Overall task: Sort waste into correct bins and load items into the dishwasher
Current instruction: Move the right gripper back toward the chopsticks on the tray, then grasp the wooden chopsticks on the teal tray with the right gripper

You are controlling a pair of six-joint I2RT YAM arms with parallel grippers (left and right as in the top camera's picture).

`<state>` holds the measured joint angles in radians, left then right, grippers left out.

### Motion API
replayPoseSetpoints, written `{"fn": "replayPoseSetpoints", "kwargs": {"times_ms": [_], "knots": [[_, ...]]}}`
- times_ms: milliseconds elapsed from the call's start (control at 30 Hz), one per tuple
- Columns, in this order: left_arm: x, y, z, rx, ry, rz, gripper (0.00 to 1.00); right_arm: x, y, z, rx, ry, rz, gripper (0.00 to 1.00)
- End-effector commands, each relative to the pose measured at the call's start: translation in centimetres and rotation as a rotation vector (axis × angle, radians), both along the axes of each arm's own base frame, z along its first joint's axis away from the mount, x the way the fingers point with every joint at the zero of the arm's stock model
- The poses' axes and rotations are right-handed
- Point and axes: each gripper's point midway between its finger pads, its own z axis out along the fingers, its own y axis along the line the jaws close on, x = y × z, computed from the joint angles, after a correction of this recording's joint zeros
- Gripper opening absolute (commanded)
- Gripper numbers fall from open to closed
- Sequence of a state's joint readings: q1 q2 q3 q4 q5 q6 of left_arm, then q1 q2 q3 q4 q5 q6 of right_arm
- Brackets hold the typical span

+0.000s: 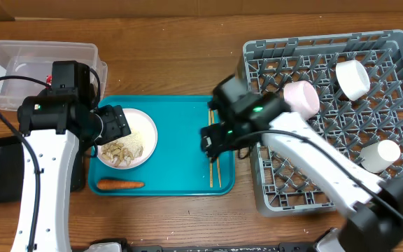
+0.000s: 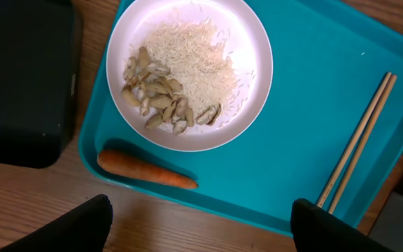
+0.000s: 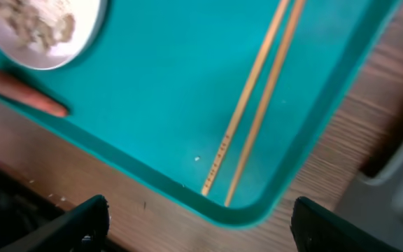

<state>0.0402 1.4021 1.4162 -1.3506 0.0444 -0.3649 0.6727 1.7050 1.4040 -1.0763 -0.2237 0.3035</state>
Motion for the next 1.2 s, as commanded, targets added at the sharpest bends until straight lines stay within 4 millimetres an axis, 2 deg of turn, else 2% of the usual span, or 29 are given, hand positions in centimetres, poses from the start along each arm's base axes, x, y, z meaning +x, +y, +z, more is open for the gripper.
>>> {"fn": "replayPoseSetpoints", "kwargs": {"times_ms": [0, 167, 367, 567, 667, 800, 1000, 1167], "knots": [[0.3, 0.0, -0.3, -0.010, 0.015, 0.011, 0.83, 0.3, 0.4, -2.8, -0.067, 0.036, -0.078, 0.84], [0.4, 0.0, -0.8, -0.010, 0.036, 0.011, 0.84, 0.0, 2.0, -6.2, -0.075, 0.115, -0.098, 0.76], [0.7, 0.0, -1.0, -0.011, 0.037, 0.011, 0.84, -0.7, 2.4, -9.3, -0.123, 0.180, -0.110, 0.66], [0.7, 0.0, -1.0, -0.011, 0.036, 0.011, 0.84, -1.5, 2.8, -11.7, -0.162, 0.223, -0.130, 0.65], [0.7, 0.0, -1.0, -0.010, 0.036, 0.011, 0.84, -1.8, 3.1, -12.5, -0.173, 0.230, -0.121, 0.65], [0.7, 0.0, -1.0, -0.011, 0.036, 0.011, 0.84, -2.0, 2.7, -13.5, -0.209, 0.240, -0.150, 0.57], [0.7, 0.0, -1.0, -0.011, 0.036, 0.011, 0.84, -0.7, 1.1, -14.0, -0.297, 0.181, -0.276, 0.33], [0.8, 0.0, -1.0, -0.010, 0.034, 0.011, 0.84, -0.5, 0.8, -14.0, -0.311, 0.165, -0.294, 0.24]]}}
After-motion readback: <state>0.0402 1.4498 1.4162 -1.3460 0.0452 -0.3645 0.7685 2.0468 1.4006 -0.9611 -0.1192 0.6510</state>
